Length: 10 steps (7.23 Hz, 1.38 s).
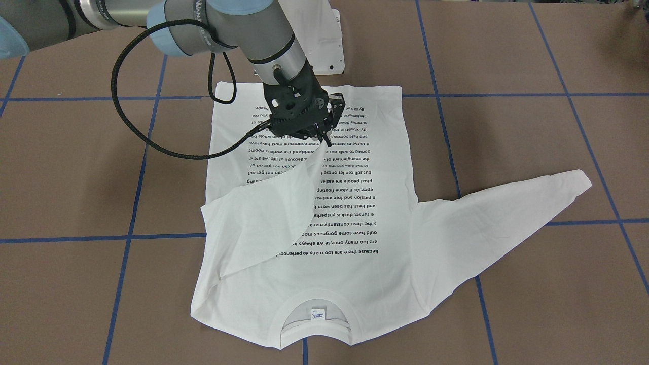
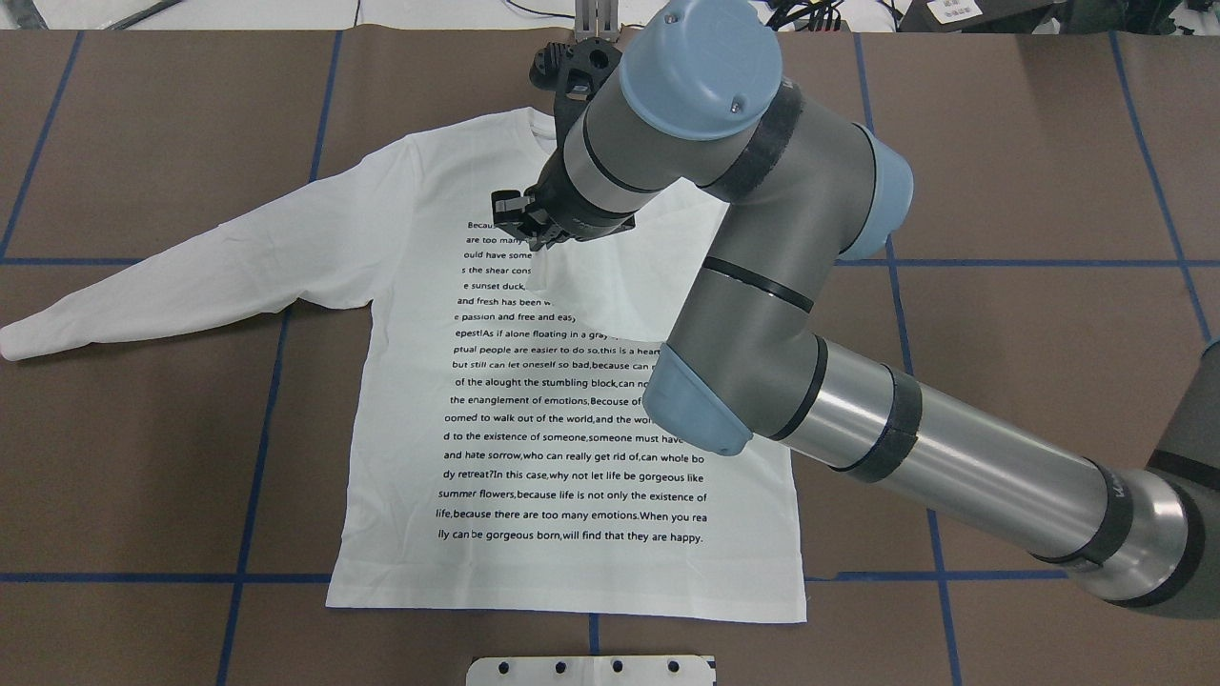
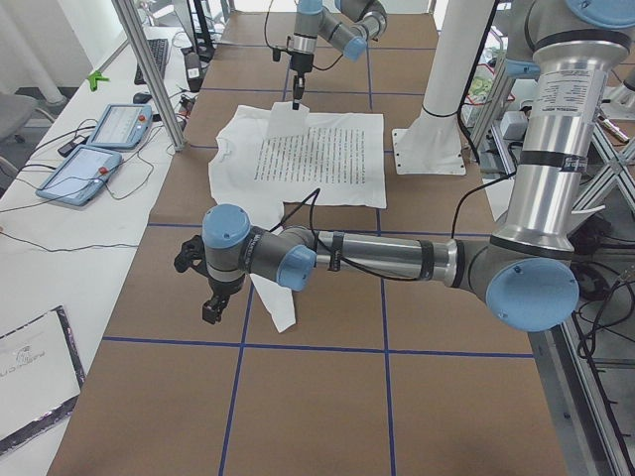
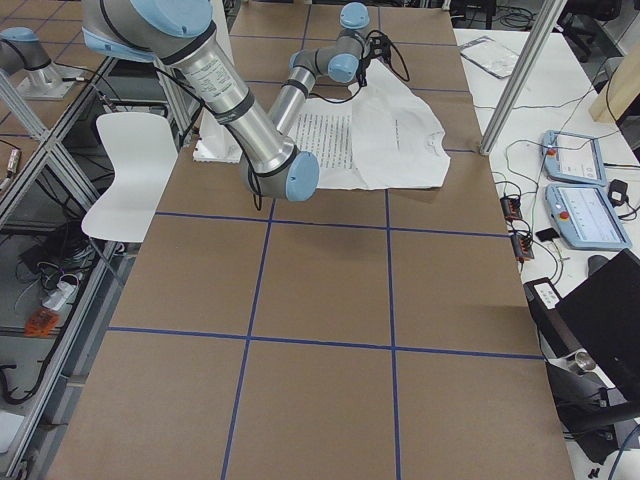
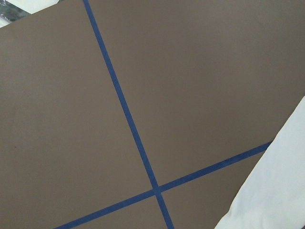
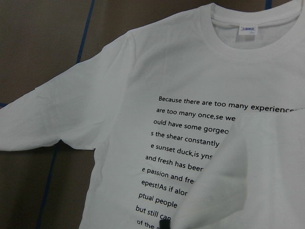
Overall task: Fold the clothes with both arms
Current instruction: 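Carry the sleeve cuff across the shirt front toward the collar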
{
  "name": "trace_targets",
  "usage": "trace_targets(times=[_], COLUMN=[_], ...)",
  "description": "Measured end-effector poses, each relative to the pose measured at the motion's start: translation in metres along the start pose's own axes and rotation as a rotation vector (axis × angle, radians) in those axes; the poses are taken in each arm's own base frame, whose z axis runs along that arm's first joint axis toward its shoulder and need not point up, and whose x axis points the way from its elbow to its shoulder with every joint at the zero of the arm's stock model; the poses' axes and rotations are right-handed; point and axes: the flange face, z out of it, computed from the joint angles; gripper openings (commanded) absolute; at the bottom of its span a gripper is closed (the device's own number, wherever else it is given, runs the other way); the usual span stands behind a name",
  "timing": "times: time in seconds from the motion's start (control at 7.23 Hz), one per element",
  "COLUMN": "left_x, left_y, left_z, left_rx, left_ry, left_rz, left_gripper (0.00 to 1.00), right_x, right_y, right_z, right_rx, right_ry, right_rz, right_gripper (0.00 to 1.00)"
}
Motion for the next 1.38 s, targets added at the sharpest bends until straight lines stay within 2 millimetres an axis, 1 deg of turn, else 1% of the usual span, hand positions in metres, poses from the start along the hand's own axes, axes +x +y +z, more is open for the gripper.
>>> trace_targets(times=[0.14,0.28,0.42,0.55,0.69,0.83,0.97,1.11,1.25,1.38], left_x=[-0.001,-0.002,-0.006,-0.010,-0.011,-0.011,-0.011,-0.011,-0.011,-0.011], left_y=[-0.002,-0.005,-0.008,-0.010,-0.011,-0.012,-0.013,-0.013,-0.013,-0.013], left_z=[0.000,0.002,0.006,0.009,0.011,0.011,0.010,0.010,0.010,0.010], left_rx=[0.000,0.001,0.003,0.008,0.011,0.014,0.016,0.016,0.017,0.017], left_ry=[0.000,0.000,0.000,-0.001,-0.001,-0.001,-0.001,-0.001,-0.002,-0.002], left_rz=[-0.002,-0.002,0.000,0.002,0.001,0.000,0.000,0.000,0.000,0.000], left_gripper=[1.00,1.00,1.00,1.00,1.00,1.00,1.00,1.00,1.00,1.00], right_x=[-0.007,-0.012,-0.014,-0.014,-0.011,-0.003,0.009,0.017,0.018,0.009], right_y=[-0.005,-0.012,-0.020,-0.024,-0.025,-0.020,-0.009,-0.004,-0.005,-0.009], right_z=[-0.006,-0.019,-0.035,-0.043,-0.044,-0.048,-0.056,-0.053,-0.035,-0.007], right_rx=[0.035,0.077,0.116,0.139,0.150,0.160,0.166,0.168,0.167,0.154], right_ry=[-0.038,-0.103,-0.166,-0.207,-0.219,-0.224,-0.230,-0.219,-0.191,-0.159], right_rz=[0.017,0.048,0.077,0.090,0.096,0.098,0.096,0.099,0.104,0.109], right_gripper=[0.00,0.00,0.00,0.00,0.00,0.00,0.00,0.00,0.00,0.00])
